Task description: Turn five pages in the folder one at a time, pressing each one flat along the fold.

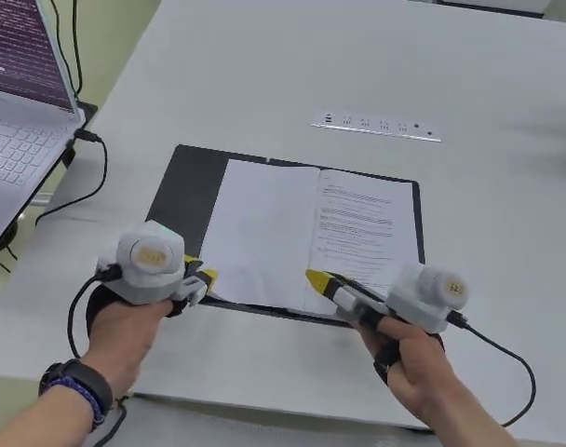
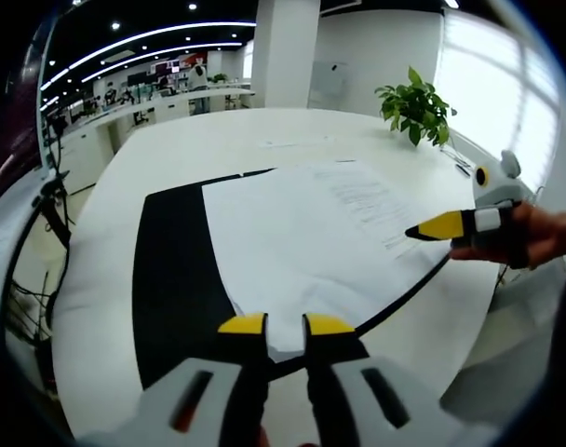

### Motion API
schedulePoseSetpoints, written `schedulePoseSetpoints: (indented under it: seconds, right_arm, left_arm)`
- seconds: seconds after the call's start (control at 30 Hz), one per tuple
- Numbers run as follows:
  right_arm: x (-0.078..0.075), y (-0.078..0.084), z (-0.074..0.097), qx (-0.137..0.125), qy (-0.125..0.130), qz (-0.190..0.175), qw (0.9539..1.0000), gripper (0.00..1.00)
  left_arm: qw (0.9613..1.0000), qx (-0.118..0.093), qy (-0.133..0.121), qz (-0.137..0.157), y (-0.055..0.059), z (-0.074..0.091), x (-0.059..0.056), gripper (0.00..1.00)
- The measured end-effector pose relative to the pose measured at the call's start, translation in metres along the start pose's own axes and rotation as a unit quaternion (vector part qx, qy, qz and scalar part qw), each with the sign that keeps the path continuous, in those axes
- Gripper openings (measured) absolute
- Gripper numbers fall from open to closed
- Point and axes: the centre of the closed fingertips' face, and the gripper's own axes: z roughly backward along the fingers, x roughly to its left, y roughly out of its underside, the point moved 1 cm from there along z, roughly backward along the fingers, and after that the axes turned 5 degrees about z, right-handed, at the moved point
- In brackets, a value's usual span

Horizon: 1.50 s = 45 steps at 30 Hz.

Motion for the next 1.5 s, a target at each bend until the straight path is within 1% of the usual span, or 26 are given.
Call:
schedulePoseSetpoints:
  seconds: [0.17, 0.33, 0.5, 0.57, 0.6, 0.7, 0.73, 0.8, 0.93, 0.97, 1.03, 1.13, 1.27, 1.37, 1.5]
  right_arm:
    - [-0.004, 0.003, 0.004, 0.000, 0.010, -0.006, 0.9999, 0.24]
    - [-0.001, 0.011, 0.002, 0.011, 0.005, -0.003, 0.9999, 0.24]
    - [0.001, 0.014, -0.001, 0.018, 0.001, -0.002, 0.9998, 0.23]
    - [0.001, 0.014, -0.001, 0.020, 0.000, -0.002, 0.9998, 0.23]
    - [0.001, 0.014, -0.002, 0.021, 0.000, -0.002, 0.9998, 0.23]
    - [0.001, 0.015, -0.002, 0.023, 0.000, -0.003, 0.9997, 0.22]
    - [0.001, 0.016, -0.003, 0.025, -0.001, -0.002, 0.9997, 0.22]
    - [0.000, 0.017, -0.004, 0.029, 0.000, -0.001, 0.9996, 0.21]
    - [-0.002, 0.017, -0.008, 0.031, -0.001, 0.000, 0.9995, 0.20]
    - [-0.002, 0.016, -0.009, 0.032, -0.001, 0.002, 0.9995, 0.19]
    - [-0.004, 0.015, -0.012, 0.035, 0.003, 0.019, 0.9992, 0.17]
    - [-0.009, 0.009, -0.019, 0.031, 0.007, 0.017, 0.9993, 0.14]
    - [-0.010, 0.001, -0.029, 0.031, 0.002, 0.025, 0.9992, 0.14]
    - [-0.011, -0.007, -0.037, 0.030, -0.001, 0.030, 0.9991, 0.14]
    - [-0.018, -0.018, -0.047, 0.024, 0.002, 0.031, 0.9992, 0.12]
  left_arm:
    - [0.9999, 0.016, 0.006, -0.002, 0.008, -0.010, 0.001, 0.08]
    - [0.9997, 0.025, 0.006, 0.007, 0.015, -0.020, 0.004, 0.05]
    - [0.9995, 0.031, 0.006, 0.008, 0.020, -0.024, 0.004, 0.02]
    - [0.9993, 0.038, 0.003, 0.005, 0.024, -0.026, 0.005, 0.00]
    - [0.9989, 0.046, -0.001, 0.005, 0.029, -0.028, 0.007, 0.00]
    - [0.9981, 0.060, -0.002, 0.013, 0.037, -0.029, 0.008, 0.00]
    - [0.9986, 0.051, -0.001, 0.015, 0.035, -0.028, 0.008, 0.00]
    - [0.9984, 0.055, -0.001, 0.016, 0.036, -0.027, 0.007, 0.00]
    - [0.9983, 0.056, -0.001, 0.014, 0.036, -0.027, 0.007, 0.00]
    - [0.9983, 0.056, -0.001, 0.018, 0.036, -0.027, 0.007, 0.00]
    - [0.9981, 0.056, -0.001, 0.025, 0.035, -0.027, 0.008, 0.00]
    - [0.9982, 0.056, 0.001, 0.021, 0.035, -0.027, 0.008, 0.00]
    - [0.9980, 0.058, 0.001, 0.026, 0.035, -0.027, 0.007, 0.00]
    - [0.9980, 0.061, -0.001, 0.017, 0.035, -0.027, 0.006, 0.00]
    - [0.9978, 0.062, -0.001, 0.023, 0.034, -0.028, 0.008, 0.00]
